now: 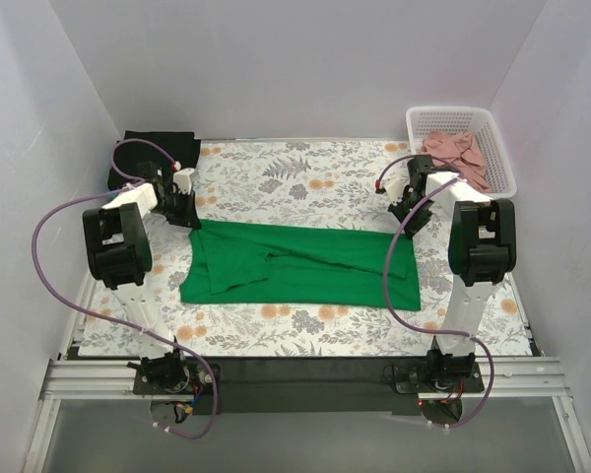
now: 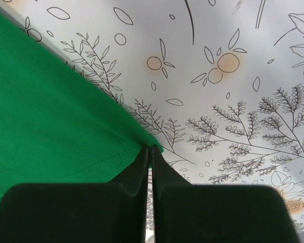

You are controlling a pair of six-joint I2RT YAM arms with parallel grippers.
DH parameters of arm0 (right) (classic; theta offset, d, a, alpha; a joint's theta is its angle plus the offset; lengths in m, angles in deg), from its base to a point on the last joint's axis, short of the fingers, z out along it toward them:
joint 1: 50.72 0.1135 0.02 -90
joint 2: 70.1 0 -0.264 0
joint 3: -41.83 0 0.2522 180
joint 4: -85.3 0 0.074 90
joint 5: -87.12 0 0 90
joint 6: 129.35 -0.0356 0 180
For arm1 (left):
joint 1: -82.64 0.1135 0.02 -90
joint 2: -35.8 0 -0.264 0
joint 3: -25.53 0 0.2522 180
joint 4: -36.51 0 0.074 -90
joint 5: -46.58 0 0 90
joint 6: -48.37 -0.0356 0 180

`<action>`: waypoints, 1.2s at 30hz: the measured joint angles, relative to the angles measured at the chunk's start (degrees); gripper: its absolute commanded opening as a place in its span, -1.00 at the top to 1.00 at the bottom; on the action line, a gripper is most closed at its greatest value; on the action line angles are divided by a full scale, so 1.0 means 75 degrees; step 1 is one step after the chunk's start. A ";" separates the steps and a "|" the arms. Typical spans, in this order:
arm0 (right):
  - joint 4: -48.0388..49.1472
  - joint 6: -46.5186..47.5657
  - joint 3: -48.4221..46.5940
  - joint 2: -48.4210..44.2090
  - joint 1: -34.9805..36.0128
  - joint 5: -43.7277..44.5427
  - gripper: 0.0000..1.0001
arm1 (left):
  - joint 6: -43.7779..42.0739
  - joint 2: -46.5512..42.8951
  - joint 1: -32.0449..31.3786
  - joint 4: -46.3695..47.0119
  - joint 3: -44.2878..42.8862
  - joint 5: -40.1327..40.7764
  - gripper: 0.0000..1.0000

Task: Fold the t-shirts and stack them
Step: Fold the tshirt

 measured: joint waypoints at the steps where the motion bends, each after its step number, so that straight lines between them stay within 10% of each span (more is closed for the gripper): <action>1: 0.0000 -0.0006 0.0000 0.0000 0.0000 0.0000 0.97 | 0.0029 0.0154 -0.0003 -0.0038 -0.0207 -0.0029 1.00; 7: 0.0003 -0.0090 0.0009 -0.0026 -0.0006 0.0041 -0.10 | 0.0341 0.0921 -0.0076 -0.0096 -0.1416 -0.0175 0.37; 17: -0.0898 -0.0146 -0.0323 -0.1148 0.0393 -0.0361 -0.16 | 0.1020 -0.0242 -0.0096 -0.0423 -0.1644 -0.0131 -0.67; 26: -0.1142 -0.0085 0.0163 -0.1440 0.1000 -0.0475 0.06 | 0.2261 -0.3535 -0.1142 -0.0533 0.0653 0.0420 -0.85; 36: -0.1160 0.0192 0.1545 -0.0979 0.1498 -0.0256 0.08 | 0.3407 -0.2731 -0.2672 -0.0562 0.2390 0.1766 -0.89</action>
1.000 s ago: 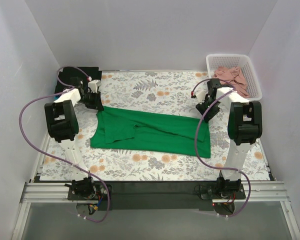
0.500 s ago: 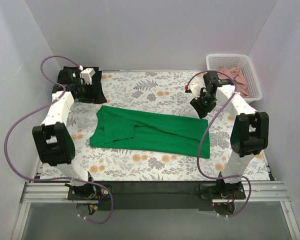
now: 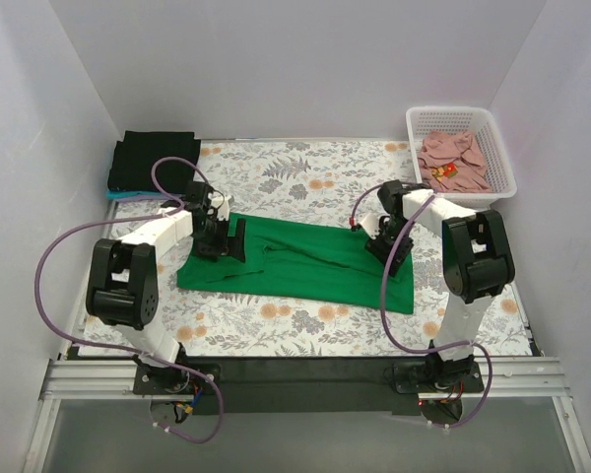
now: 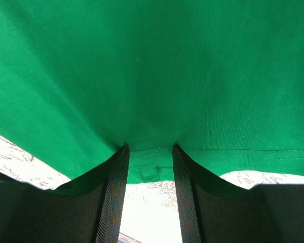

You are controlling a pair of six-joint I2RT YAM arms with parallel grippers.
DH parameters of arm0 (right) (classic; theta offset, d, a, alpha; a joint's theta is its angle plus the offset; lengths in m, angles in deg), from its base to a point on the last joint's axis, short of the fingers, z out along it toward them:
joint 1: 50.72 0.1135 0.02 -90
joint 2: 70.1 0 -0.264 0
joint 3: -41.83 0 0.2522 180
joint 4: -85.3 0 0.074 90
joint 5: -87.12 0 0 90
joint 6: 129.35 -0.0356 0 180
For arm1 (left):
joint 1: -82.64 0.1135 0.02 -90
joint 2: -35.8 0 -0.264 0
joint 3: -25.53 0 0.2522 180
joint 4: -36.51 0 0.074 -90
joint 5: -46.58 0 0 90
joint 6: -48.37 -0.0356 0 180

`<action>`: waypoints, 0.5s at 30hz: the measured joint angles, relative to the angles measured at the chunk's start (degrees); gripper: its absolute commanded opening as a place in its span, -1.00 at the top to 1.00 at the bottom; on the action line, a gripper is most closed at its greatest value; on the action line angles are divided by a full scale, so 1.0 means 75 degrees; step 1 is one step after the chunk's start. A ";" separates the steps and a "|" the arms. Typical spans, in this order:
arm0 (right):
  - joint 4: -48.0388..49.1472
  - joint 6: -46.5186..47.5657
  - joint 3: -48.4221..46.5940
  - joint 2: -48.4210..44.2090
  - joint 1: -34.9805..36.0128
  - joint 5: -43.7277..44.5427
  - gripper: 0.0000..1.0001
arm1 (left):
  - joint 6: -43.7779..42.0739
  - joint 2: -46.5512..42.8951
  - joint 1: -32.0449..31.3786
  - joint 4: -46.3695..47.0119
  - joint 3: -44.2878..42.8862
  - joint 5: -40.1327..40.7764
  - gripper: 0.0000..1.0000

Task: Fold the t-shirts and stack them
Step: Fold the tshirt

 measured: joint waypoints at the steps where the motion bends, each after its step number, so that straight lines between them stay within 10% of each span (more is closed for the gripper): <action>1: -0.0026 0.0052 0.0064 -0.0015 0.0015 0.0041 0.08 | 0.0029 0.0122 0.0000 0.0020 -0.0015 0.0172 -0.89; 8: 0.0117 0.0213 0.0796 -0.0542 0.0449 0.0207 0.04 | 0.0044 0.1539 -0.0029 -0.0140 -0.1390 0.0909 -0.91; 15: -0.0589 -0.0140 0.0793 -0.0498 0.2363 -0.0793 -0.04 | -0.0399 0.4843 -0.0035 -0.0417 -0.6301 0.1364 -0.93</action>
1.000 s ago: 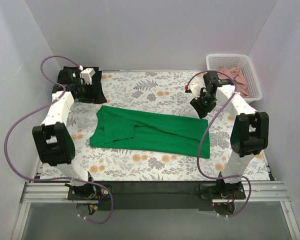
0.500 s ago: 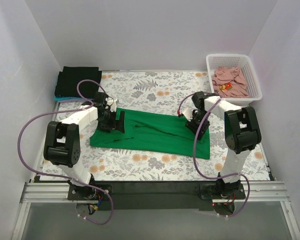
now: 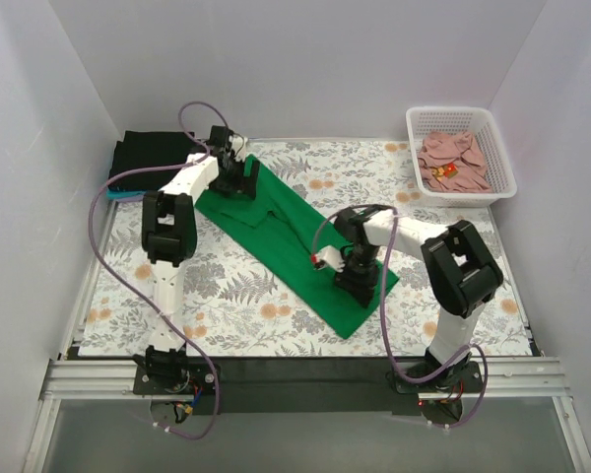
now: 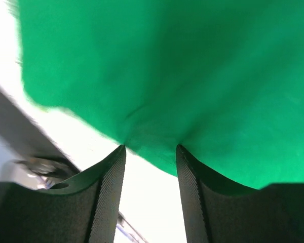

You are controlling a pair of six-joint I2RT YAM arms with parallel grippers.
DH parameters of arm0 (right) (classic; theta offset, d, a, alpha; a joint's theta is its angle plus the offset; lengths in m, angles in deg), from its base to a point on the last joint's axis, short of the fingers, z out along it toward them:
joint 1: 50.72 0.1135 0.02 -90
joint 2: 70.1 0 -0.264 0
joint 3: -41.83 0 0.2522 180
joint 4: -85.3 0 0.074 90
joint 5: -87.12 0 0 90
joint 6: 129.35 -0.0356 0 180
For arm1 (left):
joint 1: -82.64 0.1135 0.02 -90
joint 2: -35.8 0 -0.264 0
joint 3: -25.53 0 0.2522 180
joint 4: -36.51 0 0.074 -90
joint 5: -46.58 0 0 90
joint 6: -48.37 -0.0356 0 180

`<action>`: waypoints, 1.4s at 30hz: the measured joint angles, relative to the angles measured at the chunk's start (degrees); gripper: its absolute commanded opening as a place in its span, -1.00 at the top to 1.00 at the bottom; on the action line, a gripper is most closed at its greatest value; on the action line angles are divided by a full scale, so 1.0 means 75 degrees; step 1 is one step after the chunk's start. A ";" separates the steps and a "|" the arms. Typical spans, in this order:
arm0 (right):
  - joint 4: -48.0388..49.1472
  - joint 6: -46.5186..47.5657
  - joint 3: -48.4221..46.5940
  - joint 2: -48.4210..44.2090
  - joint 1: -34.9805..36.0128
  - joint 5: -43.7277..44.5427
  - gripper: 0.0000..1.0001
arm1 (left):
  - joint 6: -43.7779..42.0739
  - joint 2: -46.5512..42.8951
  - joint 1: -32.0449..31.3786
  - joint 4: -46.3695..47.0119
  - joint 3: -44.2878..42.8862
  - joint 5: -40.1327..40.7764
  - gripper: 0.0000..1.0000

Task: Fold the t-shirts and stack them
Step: Fold the tshirt

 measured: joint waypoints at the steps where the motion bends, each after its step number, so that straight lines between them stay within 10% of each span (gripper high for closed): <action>1: -0.0085 -0.0076 -0.0149 0.0079 0.0388 -0.0364 -0.05 | -0.0055 0.0670 0.0003 -0.0163 -0.1137 -0.0070 -0.93; 6: -0.0551 -0.0425 -0.1521 0.0216 0.1842 -0.2069 -0.09 | -0.0108 0.2192 0.0015 -0.0189 -0.3754 -0.0423 -0.94; 19: -0.0256 -0.0868 -0.3144 0.0860 -0.0140 -0.1317 0.03 | 0.0988 -0.2369 -0.0058 0.0691 0.1119 -0.0688 -0.96; 34: 0.0688 -0.1288 -0.1647 0.1142 0.0440 -0.0761 0.04 | 0.1582 -0.1323 -0.0408 0.0309 0.1938 -0.0166 -0.97; 42: 0.0452 -0.1577 -0.1515 0.1139 0.2177 -0.2707 -0.11 | 0.1460 -0.0729 -0.0621 0.0073 0.1192 0.0318 -0.97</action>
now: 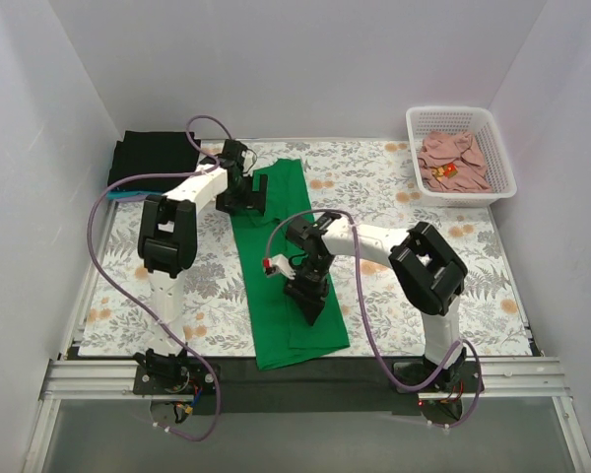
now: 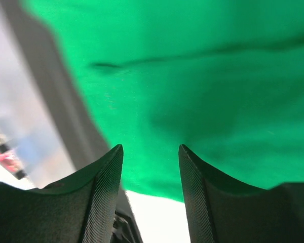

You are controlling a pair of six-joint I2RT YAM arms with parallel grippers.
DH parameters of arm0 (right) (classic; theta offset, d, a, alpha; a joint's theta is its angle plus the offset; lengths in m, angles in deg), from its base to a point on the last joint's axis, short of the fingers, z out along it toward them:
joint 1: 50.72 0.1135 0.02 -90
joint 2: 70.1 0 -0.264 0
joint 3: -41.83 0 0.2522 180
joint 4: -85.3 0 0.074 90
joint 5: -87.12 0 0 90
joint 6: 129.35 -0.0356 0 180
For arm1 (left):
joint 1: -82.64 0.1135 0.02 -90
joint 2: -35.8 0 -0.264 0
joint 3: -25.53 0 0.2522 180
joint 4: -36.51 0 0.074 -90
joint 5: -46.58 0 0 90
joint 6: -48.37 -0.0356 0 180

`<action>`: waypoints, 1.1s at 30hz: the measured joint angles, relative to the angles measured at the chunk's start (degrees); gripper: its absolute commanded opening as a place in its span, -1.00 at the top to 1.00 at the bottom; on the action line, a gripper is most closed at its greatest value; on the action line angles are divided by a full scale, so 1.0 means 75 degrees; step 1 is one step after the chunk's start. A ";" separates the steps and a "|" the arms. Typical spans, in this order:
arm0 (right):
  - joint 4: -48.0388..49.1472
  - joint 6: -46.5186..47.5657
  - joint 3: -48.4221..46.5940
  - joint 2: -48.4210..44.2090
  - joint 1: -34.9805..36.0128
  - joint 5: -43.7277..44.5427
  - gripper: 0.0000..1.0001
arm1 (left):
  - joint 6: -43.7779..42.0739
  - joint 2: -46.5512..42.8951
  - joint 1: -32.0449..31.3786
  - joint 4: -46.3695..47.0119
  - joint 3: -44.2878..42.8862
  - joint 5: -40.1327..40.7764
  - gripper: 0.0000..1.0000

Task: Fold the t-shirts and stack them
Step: Fold the tshirt

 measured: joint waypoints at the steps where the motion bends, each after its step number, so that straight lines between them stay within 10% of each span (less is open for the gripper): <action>1: -0.0058 -0.0003 -0.0140 0.0023 0.0047 -0.0321 -0.11 | -0.0055 0.0085 -0.0020 -0.0009 -0.0128 0.0079 -0.97; 8: 0.0006 -0.0516 -0.2620 0.0184 -0.1515 -0.1530 -0.08 | -0.0597 0.1279 -0.0076 -0.0093 -0.1999 0.0105 -0.96; 16: 0.1049 -0.1708 -0.5563 0.1699 -0.3244 -0.0227 -0.08 | -0.0868 0.1961 -0.0052 -0.0026 -0.3136 -0.0169 -0.96; 22: 0.1623 -0.2264 -0.5904 0.2521 -0.3095 0.0504 -0.09 | -0.0627 0.0901 0.0085 0.0434 -0.1550 -0.0635 -0.96; 33: 0.2710 -0.3203 -0.5313 0.2769 -0.2789 0.0915 -0.08 | -0.0128 -0.0982 0.0178 0.1463 0.1040 -0.1827 -0.35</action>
